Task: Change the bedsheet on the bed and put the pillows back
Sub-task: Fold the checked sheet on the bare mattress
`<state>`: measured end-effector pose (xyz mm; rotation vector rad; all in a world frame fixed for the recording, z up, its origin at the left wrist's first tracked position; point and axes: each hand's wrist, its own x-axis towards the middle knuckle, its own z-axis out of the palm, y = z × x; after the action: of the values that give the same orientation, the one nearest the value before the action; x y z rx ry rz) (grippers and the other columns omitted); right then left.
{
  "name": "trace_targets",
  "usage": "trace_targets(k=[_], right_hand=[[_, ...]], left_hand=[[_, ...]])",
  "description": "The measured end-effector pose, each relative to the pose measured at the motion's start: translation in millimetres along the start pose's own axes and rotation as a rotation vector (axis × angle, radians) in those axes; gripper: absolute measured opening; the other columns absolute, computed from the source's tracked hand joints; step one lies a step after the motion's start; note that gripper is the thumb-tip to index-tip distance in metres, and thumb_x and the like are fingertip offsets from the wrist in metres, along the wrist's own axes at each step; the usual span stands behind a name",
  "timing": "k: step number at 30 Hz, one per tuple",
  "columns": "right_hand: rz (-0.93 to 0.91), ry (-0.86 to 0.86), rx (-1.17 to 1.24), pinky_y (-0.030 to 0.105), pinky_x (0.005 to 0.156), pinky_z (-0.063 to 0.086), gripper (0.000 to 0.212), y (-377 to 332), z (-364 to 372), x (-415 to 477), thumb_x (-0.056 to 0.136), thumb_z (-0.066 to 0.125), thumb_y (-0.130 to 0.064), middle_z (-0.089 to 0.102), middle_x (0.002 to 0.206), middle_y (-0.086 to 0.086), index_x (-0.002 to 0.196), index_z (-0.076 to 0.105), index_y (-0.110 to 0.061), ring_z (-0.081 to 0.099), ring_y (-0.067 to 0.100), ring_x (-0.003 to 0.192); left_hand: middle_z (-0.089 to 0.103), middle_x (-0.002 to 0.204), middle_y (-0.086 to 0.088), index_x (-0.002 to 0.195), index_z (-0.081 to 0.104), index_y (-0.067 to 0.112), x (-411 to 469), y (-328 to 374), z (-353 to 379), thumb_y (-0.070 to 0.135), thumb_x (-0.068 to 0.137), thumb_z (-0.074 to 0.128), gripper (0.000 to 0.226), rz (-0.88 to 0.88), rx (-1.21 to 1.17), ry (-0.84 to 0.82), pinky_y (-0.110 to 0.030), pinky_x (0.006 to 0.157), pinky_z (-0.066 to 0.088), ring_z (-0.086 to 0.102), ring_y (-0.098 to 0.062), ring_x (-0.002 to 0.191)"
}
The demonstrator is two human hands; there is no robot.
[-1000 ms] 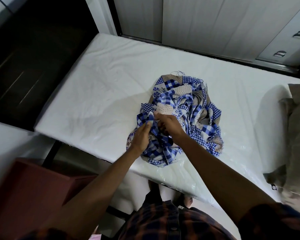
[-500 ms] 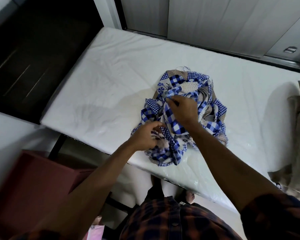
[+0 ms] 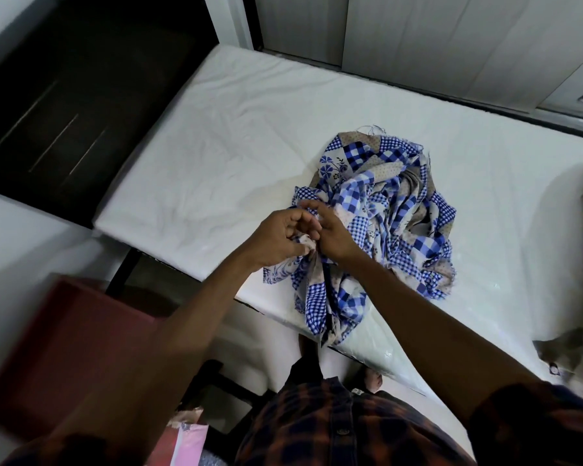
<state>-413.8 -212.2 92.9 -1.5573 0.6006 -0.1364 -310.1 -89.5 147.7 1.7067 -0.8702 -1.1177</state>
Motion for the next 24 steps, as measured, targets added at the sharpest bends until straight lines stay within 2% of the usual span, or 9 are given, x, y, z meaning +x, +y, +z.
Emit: trace_targets(k=[3, 5, 6, 8, 12, 15, 18, 21, 24], right_hand=[[0.154, -0.03, 0.2, 0.018, 0.049, 0.039, 0.017, -2.7, 7.6, -8.2, 0.084, 0.044, 0.003, 0.051, 0.07, 0.012, 0.084, 0.06, 0.007, 0.049, 0.007, 0.048], [0.251, -0.113, 0.33, 0.027, 0.056, 0.038, 0.017, 2.0, 8.0, -12.5, 0.073, 0.051, -0.01, 0.053, 0.069, 0.011, 0.068, 0.067, -0.008, 0.048, 0.016, 0.055], [0.237, -0.143, 0.346, 0.027, 0.059, 0.04, 0.023, 4.4, 5.3, -13.1, 0.076, 0.051, -0.005, 0.058, 0.069, 0.01, 0.065, 0.069, -0.013, 0.052, 0.017, 0.058], [0.201, -0.178, 0.252, 0.019, 0.062, 0.045, 0.033, 7.3, -0.1, -11.2, 0.086, 0.053, 0.011, 0.068, 0.065, -0.001, 0.072, 0.075, -0.01, 0.06, 0.008, 0.058], [0.116, -0.198, 0.035, 0.01, 0.057, 0.042, 0.012, 5.4, -5.7, -8.7, 0.085, 0.068, 0.009, 0.067, 0.056, -0.013, 0.096, 0.074, 0.009, 0.056, -0.004, 0.049], [0.146, -0.162, 0.004, 0.018, 0.057, 0.047, 0.009, 11.7, -16.7, -7.4, 0.08, 0.066, 0.007, 0.067, 0.055, -0.003, 0.078, 0.071, 0.014, 0.057, 0.006, 0.048], [0.216, -0.211, -0.059, 0.031, 0.069, 0.053, 0.018, 24.7, -31.1, -10.6, 0.079, 0.066, 0.002, 0.068, 0.058, 0.009, 0.062, 0.072, 0.001, 0.062, 0.021, 0.058], [0.322, -0.177, 0.017, 0.02, 0.052, 0.046, 0.021, 30.5, -41.9, -19.4, 0.069, 0.064, -0.008, 0.059, 0.047, 0.002, 0.048, 0.069, -0.01, 0.054, 0.009, 0.041], [0.317, -0.201, -0.021, 0.028, 0.059, 0.048, 0.013, 35.0, -44.6, -18.4, 0.077, 0.068, -0.005, 0.073, 0.065, 0.01, 0.069, 0.078, 0.0, 0.061, 0.016, 0.052]], left_hand=[[0.065, 0.099, -0.007, 0.099, 0.063, 0.015, -2.6, -0.3, -4.5, -0.019, 0.074, 0.073, 0.044, -0.038, 0.012, 0.027, -0.024, 0.072, 0.055, 0.065, -0.004, 0.076], [0.064, 0.101, -0.006, 0.099, 0.062, 0.017, -4.2, -2.8, -6.7, -0.02, 0.074, 0.074, 0.046, -0.064, 0.024, 0.055, -0.023, 0.07, 0.055, 0.066, -0.002, 0.071], [0.063, 0.102, -0.007, 0.1, 0.062, 0.016, -4.7, -4.7, -7.0, -0.019, 0.073, 0.074, 0.045, -0.066, 0.033, 0.068, -0.023, 0.069, 0.054, 0.065, -0.002, 0.069], [0.062, 0.105, -0.012, 0.102, 0.064, 0.017, -5.6, -9.2, -8.3, -0.014, 0.074, 0.078, 0.044, -0.055, 0.069, 0.105, -0.025, 0.066, 0.054, 0.063, -0.005, 0.064], [0.059, 0.108, -0.005, 0.109, 0.065, 0.023, -2.3, -19.7, -15.0, -0.006, 0.071, 0.081, 0.051, -0.061, 0.341, 0.051, -0.031, 0.063, 0.054, 0.061, -0.016, 0.07], [0.066, 0.104, -0.006, 0.117, 0.068, 0.015, 1.4, -32.3, -20.9, -0.017, 0.069, 0.068, 0.057, -0.108, 0.585, -0.048, -0.035, 0.068, 0.054, 0.063, -0.02, 0.081], [0.07, 0.085, -0.004, 0.1, 0.077, 0.011, 0.1, -45.8, -27.5, -0.012, 0.07, 0.064, 0.04, -0.161, 0.68, 0.019, -0.032, 0.069, 0.051, 0.065, -0.022, 0.078], [0.069, 0.075, -0.007, 0.088, 0.079, 0.013, -2.1, -55.1, -24.0, 0.002, 0.073, 0.067, 0.022, -0.144, 0.8, 0.099, -0.027, 0.065, 0.039, 0.061, -0.028, 0.073], [0.073, 0.078, -0.009, 0.088, 0.08, 0.013, -4.6, -58.5, -11.3, 0.004, 0.077, 0.065, 0.021, -0.134, 0.753, 0.091, -0.028, 0.064, 0.042, 0.063, -0.029, 0.073]])
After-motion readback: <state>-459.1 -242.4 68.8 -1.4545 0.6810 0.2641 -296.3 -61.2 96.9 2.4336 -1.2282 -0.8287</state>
